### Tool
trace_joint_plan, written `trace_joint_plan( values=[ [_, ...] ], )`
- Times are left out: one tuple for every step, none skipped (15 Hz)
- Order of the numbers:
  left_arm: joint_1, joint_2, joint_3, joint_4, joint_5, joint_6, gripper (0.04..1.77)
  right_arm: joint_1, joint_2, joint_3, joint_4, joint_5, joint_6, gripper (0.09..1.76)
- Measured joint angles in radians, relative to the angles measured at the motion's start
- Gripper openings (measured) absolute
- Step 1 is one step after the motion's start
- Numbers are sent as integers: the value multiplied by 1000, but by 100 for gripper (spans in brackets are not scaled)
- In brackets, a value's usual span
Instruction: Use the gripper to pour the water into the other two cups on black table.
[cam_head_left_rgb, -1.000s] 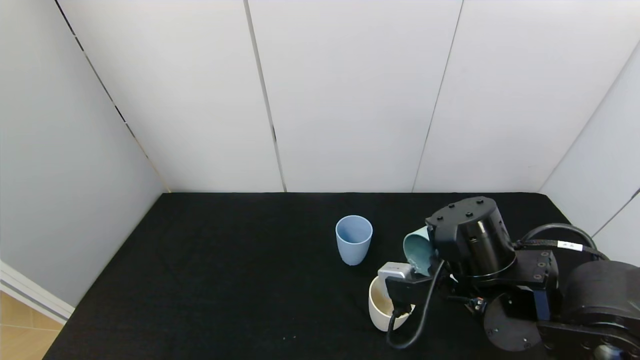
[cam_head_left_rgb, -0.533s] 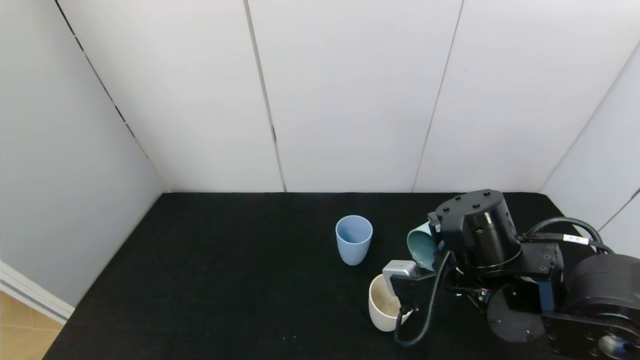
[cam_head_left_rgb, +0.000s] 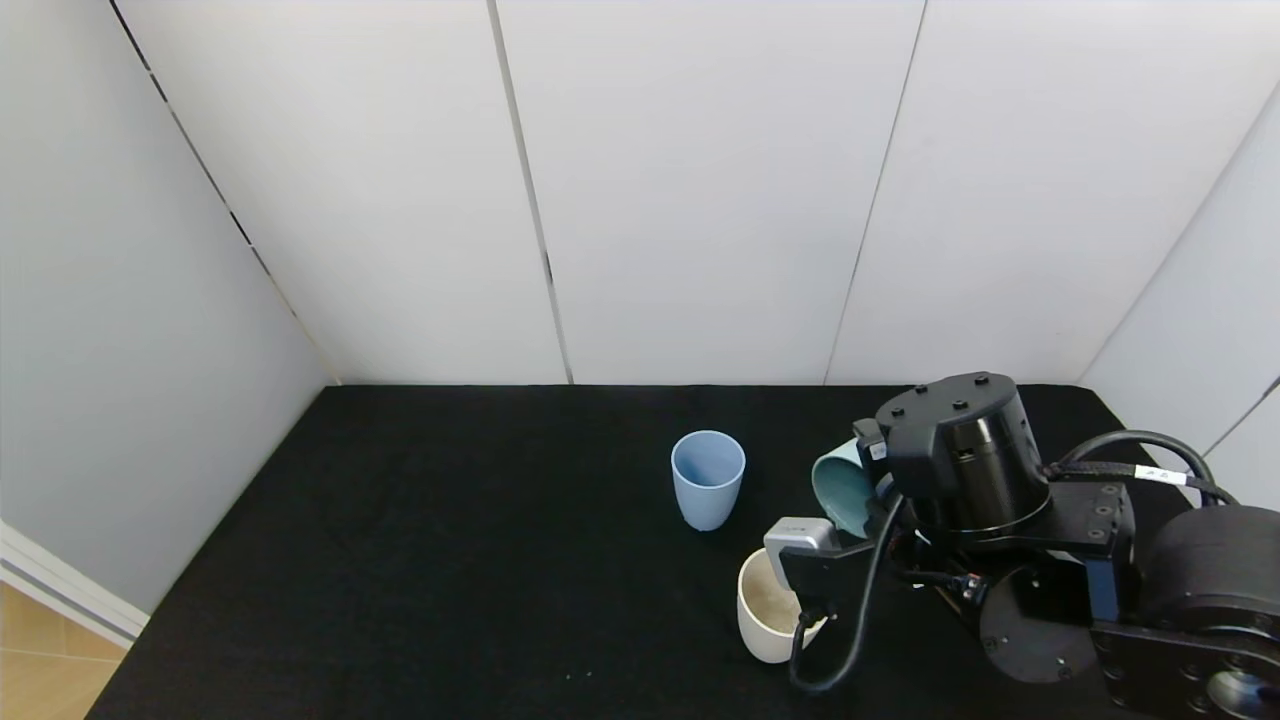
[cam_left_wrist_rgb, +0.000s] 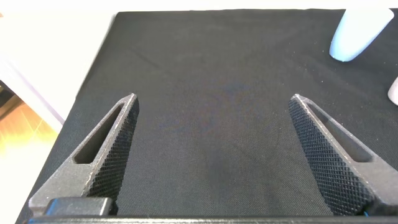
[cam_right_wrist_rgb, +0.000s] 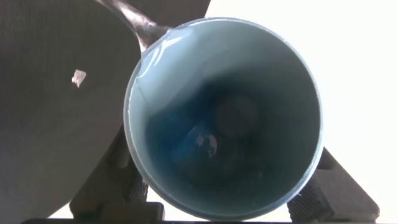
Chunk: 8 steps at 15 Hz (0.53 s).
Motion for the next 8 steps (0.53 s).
trace_joint_plan(
  values=[
    [0, 0, 0, 0, 0, 0, 172, 1, -3, 0, 0, 1, 7, 120],
    [0, 0, 0, 0, 0, 0, 172, 3, -6, 3, 0, 1, 35, 119],
    [0, 0, 0, 0, 0, 0, 172, 5, -9, 8, 3, 3, 83, 119],
    [0, 0, 0, 0, 0, 0, 172, 7, -11, 13, 6, 4, 136, 119],
    [0, 0, 0, 0, 0, 0, 172, 8, -12, 23, 7, 6, 192, 119],
    [0, 0, 0, 0, 0, 0, 172, 9, -14, 36, 7, 12, 256, 119],
    [0, 0, 0, 0, 0, 0, 172, 10, -15, 50, 6, 23, 326, 119],
    [0, 0, 0, 0, 0, 0, 172, 11, -17, 64, 6, 37, 406, 119]
  ],
)
